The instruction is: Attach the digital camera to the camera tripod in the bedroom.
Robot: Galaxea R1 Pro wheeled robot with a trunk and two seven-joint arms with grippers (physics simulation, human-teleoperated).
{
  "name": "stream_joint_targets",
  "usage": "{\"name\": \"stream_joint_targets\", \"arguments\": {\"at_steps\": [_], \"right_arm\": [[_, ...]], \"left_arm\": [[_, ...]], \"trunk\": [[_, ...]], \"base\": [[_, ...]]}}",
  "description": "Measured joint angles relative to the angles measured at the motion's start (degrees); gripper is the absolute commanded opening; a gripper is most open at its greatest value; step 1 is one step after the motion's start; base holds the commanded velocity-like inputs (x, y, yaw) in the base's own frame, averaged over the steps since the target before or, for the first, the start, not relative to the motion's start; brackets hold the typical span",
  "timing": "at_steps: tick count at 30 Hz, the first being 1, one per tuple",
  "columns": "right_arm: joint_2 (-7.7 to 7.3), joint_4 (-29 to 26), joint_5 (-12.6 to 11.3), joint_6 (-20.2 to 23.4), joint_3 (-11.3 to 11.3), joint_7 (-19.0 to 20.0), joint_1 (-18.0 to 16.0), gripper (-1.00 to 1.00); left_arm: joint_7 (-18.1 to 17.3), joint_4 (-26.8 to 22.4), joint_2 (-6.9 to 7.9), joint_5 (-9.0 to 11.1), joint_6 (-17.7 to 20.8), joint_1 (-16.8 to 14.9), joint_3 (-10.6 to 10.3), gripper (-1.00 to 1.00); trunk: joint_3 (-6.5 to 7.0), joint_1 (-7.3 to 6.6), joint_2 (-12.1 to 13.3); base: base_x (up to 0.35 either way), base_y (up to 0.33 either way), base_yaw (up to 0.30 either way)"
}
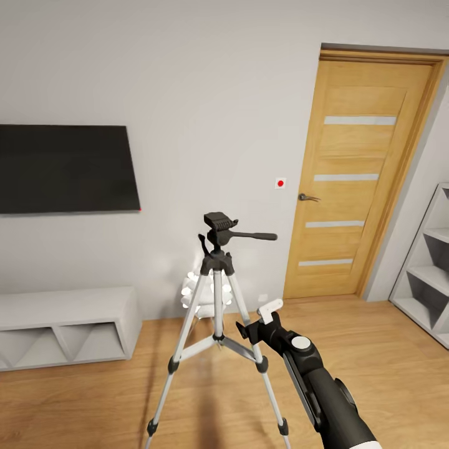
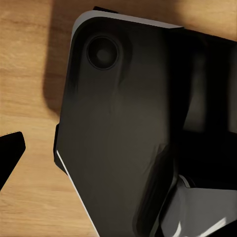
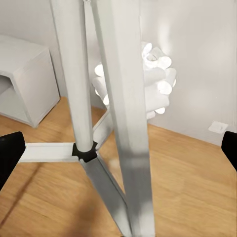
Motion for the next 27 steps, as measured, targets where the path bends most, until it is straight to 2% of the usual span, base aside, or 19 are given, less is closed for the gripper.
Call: {"name": "stream_joint_targets", "arguments": {"at_steps": [5, 7, 12, 17, 22, 27], "right_arm": [[-1.4, -1.9, 0.0, 0.4, 0.0, 0.3, 0.0, 1.0], [-2.79, -2.4, -0.2, 1.6, -0.1, 0.5, 0.0, 1.0], [-3.91, -2.5, -0.4, 2.4, -0.1, 0.7, 0.0, 1.0], [-5.93, -1.9, -0.7, 2.8, -0.2, 0.8, 0.0, 1.0], [-6.5, -0.5, -0.8, 2.9, -0.5, 0.8, 0.0, 1.0], [-7.4, 2.1, -0.7, 2.9, -1.9, 0.8, 0.0, 1.0]], "left_arm": [[0.0, 0.0, -0.09, 0.0, 0.0, 0.0, 0.0, 1.0], [0.0, -0.1, -0.14, 0.0, 0.0, 0.0, 0.0, 1.0], [0.0, 0.0, -0.13, 0.0, 0.0, 0.0, 0.0, 1.0], [0.0, 0.0, -0.12, 0.0, 0.0, 0.0, 0.0, 1.0], [0.0, 0.0, -0.1, 0.1, 0.0, 0.0, 0.0, 1.0], [0.0, 0.0, -0.04, 0.2, 0.0, 0.0, 0.0, 1.0]], "trunk": [[0.0, 0.02, 0.0], [0.0, 0.02, 0.0], [0.0, 0.03, 0.0], [0.0, 0.02, 0.0], [0.0, 0.01, 0.0], [0.0, 0.0, 0.0]], "base": [[-0.265, 0.0, 0.0], [-0.323, 0.0, 0.0], [-0.33, 0.0, 0.0], [-0.323, 0.0, 0.0], [-0.166, 0.0, 0.0], [-0.042, 0.0, 0.0]]}}
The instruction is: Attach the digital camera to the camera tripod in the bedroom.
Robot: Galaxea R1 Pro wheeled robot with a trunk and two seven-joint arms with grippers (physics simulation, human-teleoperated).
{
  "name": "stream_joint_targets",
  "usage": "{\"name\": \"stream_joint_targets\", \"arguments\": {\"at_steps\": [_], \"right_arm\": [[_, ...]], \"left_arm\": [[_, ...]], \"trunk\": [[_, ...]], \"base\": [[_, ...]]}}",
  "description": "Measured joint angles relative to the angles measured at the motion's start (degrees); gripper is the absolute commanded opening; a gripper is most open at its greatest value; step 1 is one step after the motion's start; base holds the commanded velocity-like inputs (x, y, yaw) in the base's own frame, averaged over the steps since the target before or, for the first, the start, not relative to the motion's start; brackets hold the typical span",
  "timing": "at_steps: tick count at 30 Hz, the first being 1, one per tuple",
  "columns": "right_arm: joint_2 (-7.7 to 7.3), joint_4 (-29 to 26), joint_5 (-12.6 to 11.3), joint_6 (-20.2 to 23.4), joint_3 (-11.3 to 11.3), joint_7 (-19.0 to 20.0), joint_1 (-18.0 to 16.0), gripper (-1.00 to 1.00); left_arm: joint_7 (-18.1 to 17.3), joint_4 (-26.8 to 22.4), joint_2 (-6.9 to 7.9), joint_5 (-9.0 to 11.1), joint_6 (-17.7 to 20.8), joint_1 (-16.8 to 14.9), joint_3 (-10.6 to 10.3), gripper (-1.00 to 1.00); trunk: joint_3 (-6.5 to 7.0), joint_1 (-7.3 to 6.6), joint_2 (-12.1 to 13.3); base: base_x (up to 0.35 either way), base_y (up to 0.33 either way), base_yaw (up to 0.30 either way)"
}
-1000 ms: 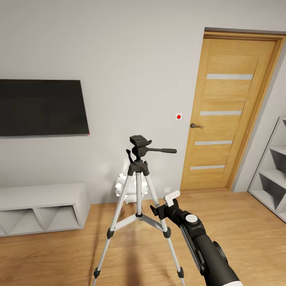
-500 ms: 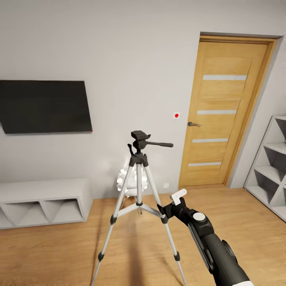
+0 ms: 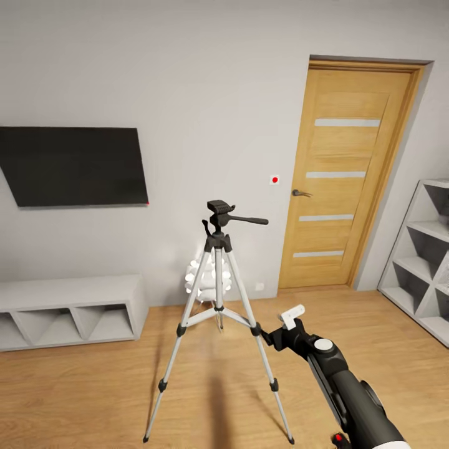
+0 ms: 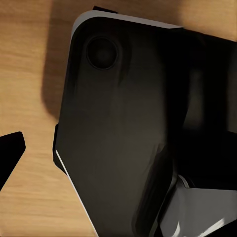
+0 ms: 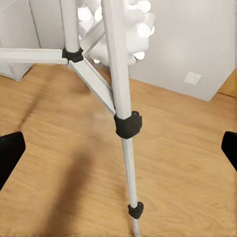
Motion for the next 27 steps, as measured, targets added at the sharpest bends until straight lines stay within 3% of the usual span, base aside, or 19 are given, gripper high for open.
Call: {"name": "stream_joint_targets", "arguments": {"at_steps": [8, 10, 16, 21, 27], "right_arm": [[-1.11, 6.8, 0.1, -0.2, -4.1, 0.0, 0.0, 1.0], [-3.84, 12.9, 0.2, -0.4, -6.5, 0.1, 0.0, 1.0], [-7.75, 24.2, 0.1, -0.9, -7.3, 0.0, 0.0, 1.0], [-8.86, 33.4, 0.1, -2.0, -7.4, -0.3, 0.0, 1.0], [-9.36, 46.7, 0.3, -7.1, -7.4, -0.7, 0.0, 1.0]], "left_arm": [[0.0, 0.0, 0.01, 0.1, 0.0, 0.0, 0.1, 1.0], [0.0, 0.0, 0.02, 0.2, 0.0, 0.0, 0.1, 1.0], [0.0, 0.0, 0.02, 0.3, 0.0, 0.0, 0.2, 1.0], [0.0, 0.0, 0.05, 0.3, 0.0, 0.0, 0.2, 1.0], [0.0, 0.0, 0.09, 0.4, 0.0, 0.0, 0.3, 1.0]], "trunk": [[0.0, -0.01, 0.0], [0.0, -0.01, 0.0], [-0.01, -0.01, 0.0], [0.0, -0.01, 0.0], [-0.01, -0.01, 0.0]], "base": [[-0.009, 0.0, 0.0], [-0.001, 0.0, 0.0], [0.0, 0.0, 0.0], [0.0, 0.0, 0.0], [0.0, 0.0, 0.0]]}}
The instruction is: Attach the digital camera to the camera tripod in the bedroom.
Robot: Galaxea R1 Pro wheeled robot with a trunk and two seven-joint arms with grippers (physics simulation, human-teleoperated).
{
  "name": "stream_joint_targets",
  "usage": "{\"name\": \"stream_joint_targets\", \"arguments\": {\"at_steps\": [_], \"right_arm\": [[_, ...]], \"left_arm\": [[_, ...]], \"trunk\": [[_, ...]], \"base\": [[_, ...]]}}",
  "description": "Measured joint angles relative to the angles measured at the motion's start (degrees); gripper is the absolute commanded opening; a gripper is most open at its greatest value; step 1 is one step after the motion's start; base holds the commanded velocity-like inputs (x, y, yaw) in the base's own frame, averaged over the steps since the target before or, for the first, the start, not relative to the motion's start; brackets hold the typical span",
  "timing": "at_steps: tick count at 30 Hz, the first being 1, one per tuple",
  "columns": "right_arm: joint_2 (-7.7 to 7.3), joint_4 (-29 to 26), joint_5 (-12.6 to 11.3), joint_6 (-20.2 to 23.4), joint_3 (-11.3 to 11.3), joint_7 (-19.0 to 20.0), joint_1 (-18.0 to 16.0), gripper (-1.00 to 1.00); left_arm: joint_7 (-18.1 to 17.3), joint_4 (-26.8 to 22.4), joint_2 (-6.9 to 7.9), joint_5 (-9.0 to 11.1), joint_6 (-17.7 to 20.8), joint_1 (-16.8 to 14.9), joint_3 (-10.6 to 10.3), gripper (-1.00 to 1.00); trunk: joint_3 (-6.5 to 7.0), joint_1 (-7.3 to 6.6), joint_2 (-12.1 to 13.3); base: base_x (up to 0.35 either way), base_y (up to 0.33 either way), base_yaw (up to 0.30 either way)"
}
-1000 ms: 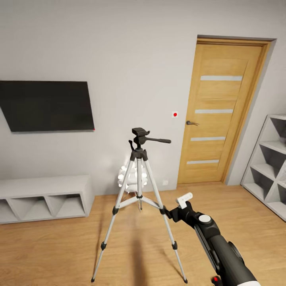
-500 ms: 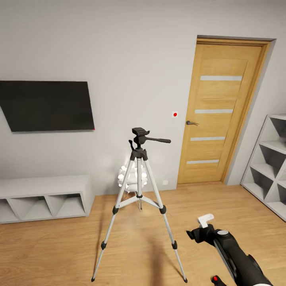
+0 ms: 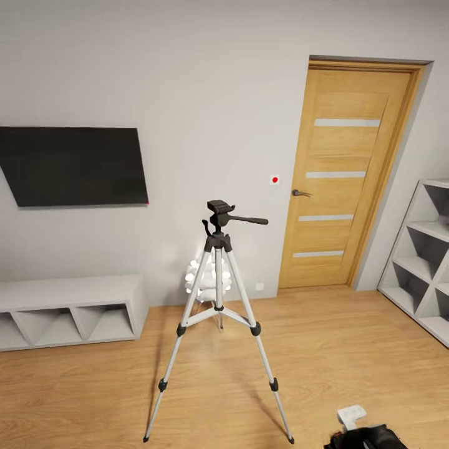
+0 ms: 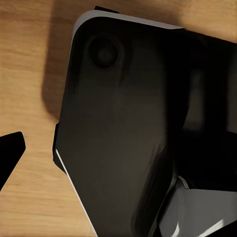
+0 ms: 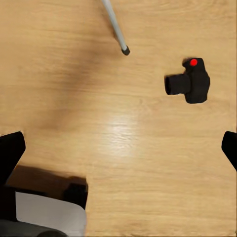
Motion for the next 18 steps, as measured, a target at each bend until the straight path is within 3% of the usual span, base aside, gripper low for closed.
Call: {"name": "stream_joint_targets", "arguments": {"at_steps": [7, 15, 18], "right_arm": [[-0.01, 13.3, 0.3, -6.3, 0.1, -0.2, 0.0, 1.0], [0.0, 23.1, 0.0, -10.9, 0.1, -0.1, -0.2, 1.0], [0.0, 23.8, 0.0, -11.4, 0.1, -0.1, -0.3, 1.0]], "left_arm": [[0.0, 0.0, 0.01, 0.0, 0.0, 0.0, 0.1, 1.0], [0.0, 0.0, 0.01, 0.1, 0.0, 0.0, 0.1, 1.0], [0.0, 0.0, 0.01, 0.1, 0.0, 0.0, 0.1, 1.0]], "trunk": [[0.0, 0.0, 0.0], [0.0, 0.0, 0.0], [0.0, 0.0, 0.0]], "base": [[0.0, 0.0, 0.0], [0.0, 0.0, 0.0], [0.0, 0.0, 0.0]]}}
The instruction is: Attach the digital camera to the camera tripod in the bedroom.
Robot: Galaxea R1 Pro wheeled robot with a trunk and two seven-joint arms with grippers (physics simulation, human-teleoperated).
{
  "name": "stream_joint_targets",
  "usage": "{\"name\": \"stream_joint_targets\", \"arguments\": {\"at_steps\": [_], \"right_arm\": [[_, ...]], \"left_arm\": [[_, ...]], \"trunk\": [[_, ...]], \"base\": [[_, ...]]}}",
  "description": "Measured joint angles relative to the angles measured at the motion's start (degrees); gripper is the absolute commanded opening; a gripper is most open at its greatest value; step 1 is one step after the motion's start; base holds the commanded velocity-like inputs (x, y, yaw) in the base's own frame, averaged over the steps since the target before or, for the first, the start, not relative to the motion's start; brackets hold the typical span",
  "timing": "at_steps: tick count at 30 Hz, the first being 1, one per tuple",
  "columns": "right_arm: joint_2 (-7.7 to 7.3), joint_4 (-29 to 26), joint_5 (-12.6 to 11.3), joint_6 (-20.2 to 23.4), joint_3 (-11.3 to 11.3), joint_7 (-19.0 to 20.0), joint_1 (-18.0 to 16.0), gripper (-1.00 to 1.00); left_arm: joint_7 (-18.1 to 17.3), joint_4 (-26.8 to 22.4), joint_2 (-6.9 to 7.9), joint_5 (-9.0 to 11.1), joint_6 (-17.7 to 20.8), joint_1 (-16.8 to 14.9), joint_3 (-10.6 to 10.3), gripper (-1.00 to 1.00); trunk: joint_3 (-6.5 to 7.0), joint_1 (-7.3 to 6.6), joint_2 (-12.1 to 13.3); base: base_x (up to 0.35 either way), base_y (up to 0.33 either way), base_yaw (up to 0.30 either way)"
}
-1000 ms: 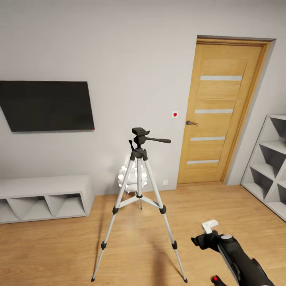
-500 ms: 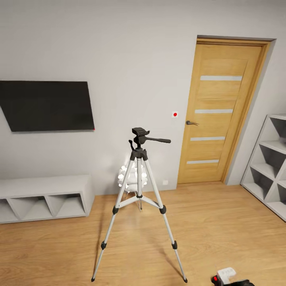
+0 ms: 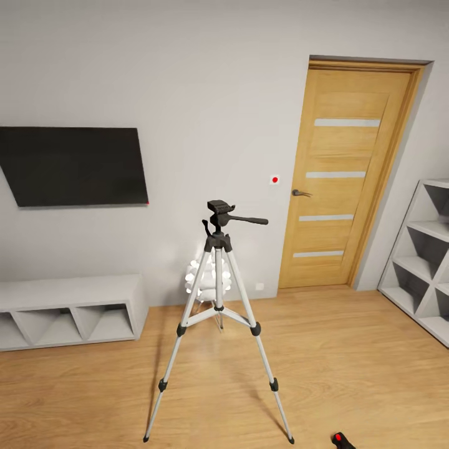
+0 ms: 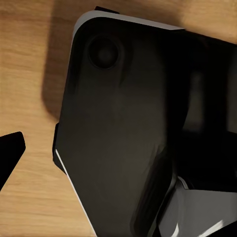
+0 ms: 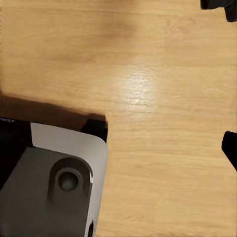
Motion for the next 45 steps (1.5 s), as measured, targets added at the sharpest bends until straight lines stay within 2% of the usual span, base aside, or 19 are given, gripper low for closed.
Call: {"name": "stream_joint_targets", "arguments": {"at_steps": [5, 11, 12, 20, 21, 25, 26, 45], "right_arm": [[0.0, 0.5, -0.1, -1.9, 0.0, 0.0, 0.0, 1.0], [0.08, 0.7, -0.1, -4.2, 0.0, -0.8, 1.9, 1.0], [0.34, 0.7, -0.1, -4.7, 0.0, -2.0, 2.8, 1.0], [0.69, 0.7, -0.2, -5.1, -0.1, -3.0, 3.3, 1.0], [0.77, 0.7, -2.9, -8.4, 0.0, -3.0, 5.6, 1.0], [0.85, 0.6, -5.3, -10.1, -0.1, -3.0, 7.2, 1.0], [0.87, 0.7, -6.2, -10.4, 0.0, -3.0, 9.0, 1.0], [1.05, 0.6, -6.5, -10.9, -0.1, -3.7, 13.1, 1.0]], "left_arm": [[0.0, 0.0, -0.05, 0.1, 0.0, 0.0, 0.1, 1.0], [0.0, 0.0, -0.1, 0.1, 0.0, 0.0, 0.2, 1.0], [0.0, 0.0, -0.15, 0.1, 0.0, 0.0, 0.2, 1.0], [0.0, 0.0, -0.17, 0.2, 0.0, 0.0, 0.2, 1.0], [0.1, -0.1, -0.16, 2.0, 0.0, 0.0, 0.2, 1.0], [0.1, 0.0, -0.15, 3.9, 0.0, 0.0, 0.1, 1.0], [0.1, -0.1, -0.14, 5.0, 0.0, 0.0, 0.1, 1.0], [0.1, 0.0, -0.09, 5.3, 0.0, 0.0, 0.0, 1.0]], "trunk": [[0.0, 0.0, 0.0], [0.0, 0.0, 0.0], [-0.01, 0.0, 0.0], [0.0, 0.0, 0.0], [-0.01, 0.0, 0.0], [0.0, 0.0, 0.0], [-0.01, 0.0, 0.0], [0.0, 0.0, 0.0]], "base": [[0.0, 0.0, 0.0], [0.0, 0.0, 0.0], [0.0, 0.0, 0.0], [0.0, 0.0, 0.0], [0.0, 0.0, 0.0], [0.0, 0.0, 0.0], [0.0, 0.0, 0.0], [0.0, 0.0, 0.0]]}}
